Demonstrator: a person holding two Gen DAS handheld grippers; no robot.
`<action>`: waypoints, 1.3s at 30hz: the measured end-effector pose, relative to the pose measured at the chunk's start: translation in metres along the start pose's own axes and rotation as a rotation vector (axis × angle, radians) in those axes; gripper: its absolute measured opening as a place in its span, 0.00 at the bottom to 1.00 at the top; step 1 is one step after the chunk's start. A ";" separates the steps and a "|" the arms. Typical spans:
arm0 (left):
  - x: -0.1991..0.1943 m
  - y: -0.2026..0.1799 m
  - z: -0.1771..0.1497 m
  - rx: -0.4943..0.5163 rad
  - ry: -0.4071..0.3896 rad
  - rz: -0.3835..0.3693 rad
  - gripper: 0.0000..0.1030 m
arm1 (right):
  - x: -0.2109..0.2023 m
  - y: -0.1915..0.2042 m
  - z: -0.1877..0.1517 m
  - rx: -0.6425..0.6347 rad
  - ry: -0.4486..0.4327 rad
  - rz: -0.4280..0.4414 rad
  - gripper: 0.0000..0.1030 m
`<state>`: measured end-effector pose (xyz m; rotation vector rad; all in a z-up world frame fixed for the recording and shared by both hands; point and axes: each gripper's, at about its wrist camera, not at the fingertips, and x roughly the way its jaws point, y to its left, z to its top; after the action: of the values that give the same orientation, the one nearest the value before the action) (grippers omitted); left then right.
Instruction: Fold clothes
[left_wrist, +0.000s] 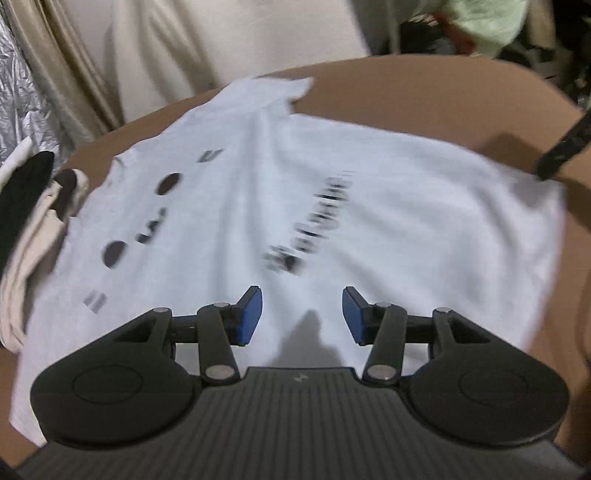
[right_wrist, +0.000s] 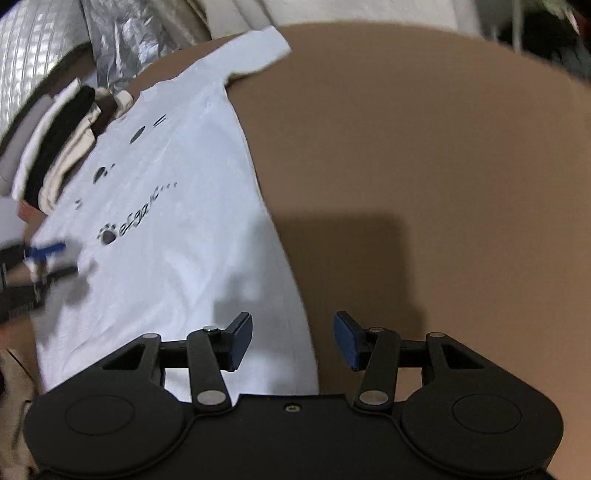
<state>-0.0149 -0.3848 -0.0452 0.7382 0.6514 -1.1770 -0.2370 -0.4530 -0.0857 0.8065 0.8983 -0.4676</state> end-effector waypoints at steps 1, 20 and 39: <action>-0.008 -0.010 -0.009 -0.004 -0.007 -0.022 0.47 | 0.001 -0.004 -0.010 0.009 0.023 0.047 0.53; -0.048 -0.079 -0.105 0.075 -0.011 -0.311 0.64 | -0.034 0.067 -0.040 -0.211 -0.210 -0.412 0.06; -0.062 -0.075 -0.100 -0.059 0.063 -0.311 0.01 | -0.078 0.024 -0.050 -0.095 -0.390 -0.289 0.00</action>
<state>-0.1102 -0.2853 -0.0697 0.6400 0.8722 -1.4157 -0.2894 -0.3962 -0.0290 0.4758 0.6671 -0.7990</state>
